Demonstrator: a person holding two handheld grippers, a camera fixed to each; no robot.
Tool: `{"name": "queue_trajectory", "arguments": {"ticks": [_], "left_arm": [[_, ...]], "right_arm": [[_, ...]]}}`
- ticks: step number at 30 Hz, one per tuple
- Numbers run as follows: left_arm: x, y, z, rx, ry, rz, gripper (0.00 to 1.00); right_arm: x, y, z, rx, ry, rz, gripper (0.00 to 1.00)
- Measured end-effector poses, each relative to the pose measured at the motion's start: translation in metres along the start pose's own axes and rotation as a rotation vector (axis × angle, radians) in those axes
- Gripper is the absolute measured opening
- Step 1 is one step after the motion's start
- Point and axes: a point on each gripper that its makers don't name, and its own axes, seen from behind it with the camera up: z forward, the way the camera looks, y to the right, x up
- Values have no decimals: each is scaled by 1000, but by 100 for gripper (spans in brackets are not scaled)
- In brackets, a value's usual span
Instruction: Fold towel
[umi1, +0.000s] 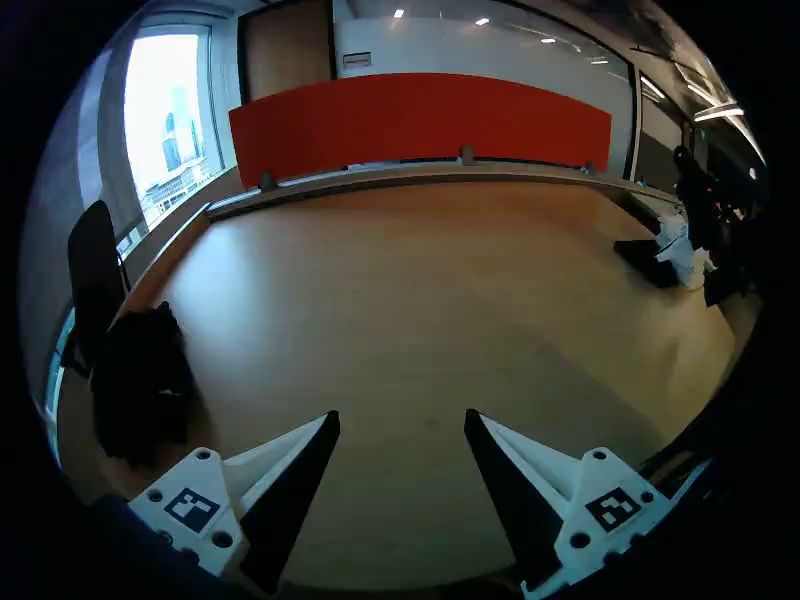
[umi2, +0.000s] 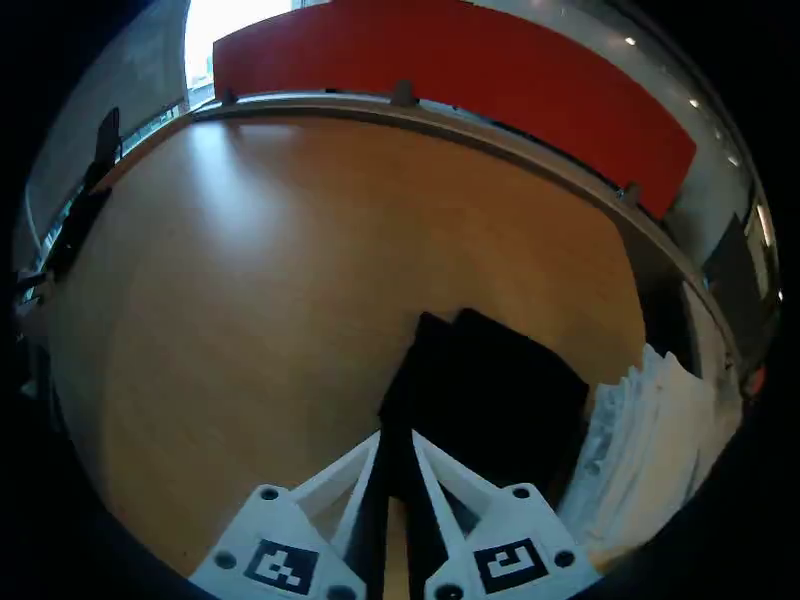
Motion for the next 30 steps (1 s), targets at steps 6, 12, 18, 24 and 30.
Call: {"name": "queue_trajectory", "arguments": {"ticks": [6,12,18,24,30], "left_arm": [[1,-1,1,-1,1,-1,93],[1,-1,2,-3,2,-2,93],[1,0,3,-9,2,3,93],[0,0,2,-8,2,2,93],[-2,-1,1,-5,-2,2,92]], "right_arm": [[4,4,-8,-4,18,9,6],[8,8,-18,-12,34,10,6],[8,8,-22,-13,44,16,6],[1,1,-19,-5,33,21,6],[-13,-11,-8,14,10,34,7]]}}
